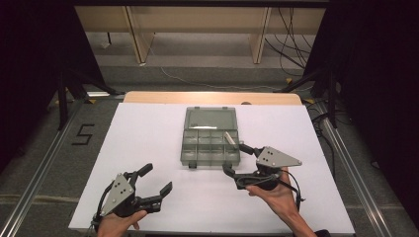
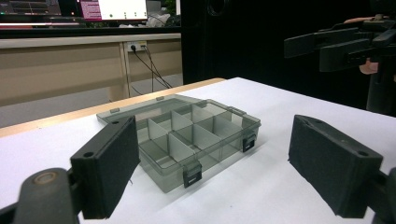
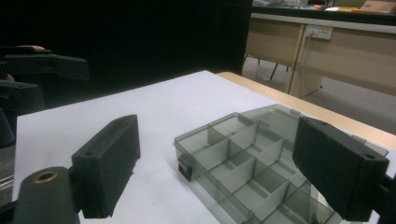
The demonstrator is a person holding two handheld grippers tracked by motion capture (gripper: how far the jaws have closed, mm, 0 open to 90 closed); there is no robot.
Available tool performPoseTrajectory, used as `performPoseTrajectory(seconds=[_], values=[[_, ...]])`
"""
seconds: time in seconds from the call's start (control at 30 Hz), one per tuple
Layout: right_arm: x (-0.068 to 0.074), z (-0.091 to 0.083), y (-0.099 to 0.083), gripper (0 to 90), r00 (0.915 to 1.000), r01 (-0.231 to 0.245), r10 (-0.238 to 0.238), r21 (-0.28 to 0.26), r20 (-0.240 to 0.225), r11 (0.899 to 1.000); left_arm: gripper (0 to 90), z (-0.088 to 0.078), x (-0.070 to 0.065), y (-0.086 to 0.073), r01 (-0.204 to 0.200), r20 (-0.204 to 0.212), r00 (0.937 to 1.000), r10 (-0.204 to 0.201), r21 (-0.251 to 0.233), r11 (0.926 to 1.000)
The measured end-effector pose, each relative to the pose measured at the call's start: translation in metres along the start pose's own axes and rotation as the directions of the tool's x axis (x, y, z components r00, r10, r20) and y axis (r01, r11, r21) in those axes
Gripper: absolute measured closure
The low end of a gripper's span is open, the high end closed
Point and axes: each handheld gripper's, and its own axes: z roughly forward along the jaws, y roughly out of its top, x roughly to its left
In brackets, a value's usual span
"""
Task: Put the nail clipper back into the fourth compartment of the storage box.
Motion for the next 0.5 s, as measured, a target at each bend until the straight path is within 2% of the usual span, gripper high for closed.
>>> performPoseTrajectory(seconds=[0.2, 0.27, 0.3, 0.43, 0.47, 0.5], values=[[0.003, -0.005, -0.004, 16.1, 0.9999, -0.010, 0.010, -0.012, -0.007, 1.000, 15.6, 0.000, 0.000, 0.000, -0.001, 0.002, 1.0000, 0.001, -0.001, 1.0000], [0.004, -0.009, -0.005, 16.1, 1.0000, -0.003, 0.003, 0.010, -0.001, 1.000, 15.6, 0.000, 0.000, 0.000, -0.001, 0.002, 1.0000, 0.001, -0.002, 1.0000], [0.005, -0.010, -0.005, 16.1, 0.9999, -0.013, 0.013, 0.004, -0.011, 1.000, 15.6, 0.000, 0.000, 0.000, 0.000, 0.002, 1.0000, 0.000, -0.002, 1.0000], [0.005, -0.014, -0.008, 16.1, 0.9998, -0.008, 0.008, -0.023, 0.019, 1.000, 15.6, 0.000, 0.000, 0.000, 0.001, 0.003, 1.0000, -0.001, -0.002, 1.0000], [0.006, -0.016, -0.008, 16.1, 0.9998, -0.020, 0.020, 0.006, -0.003, 1.000, 15.6, 0.000, 0.000, 0.000, 0.001, 0.003, 1.0000, -0.001, -0.002, 1.0000], [0.006, -0.017, -0.008, 16.1, 0.9998, -0.022, 0.022, -0.009, -0.001, 1.000, 15.6, 0.000, 0.000, 0.000, 0.001, 0.003, 1.0000, -0.001, -0.002, 1.0000]])
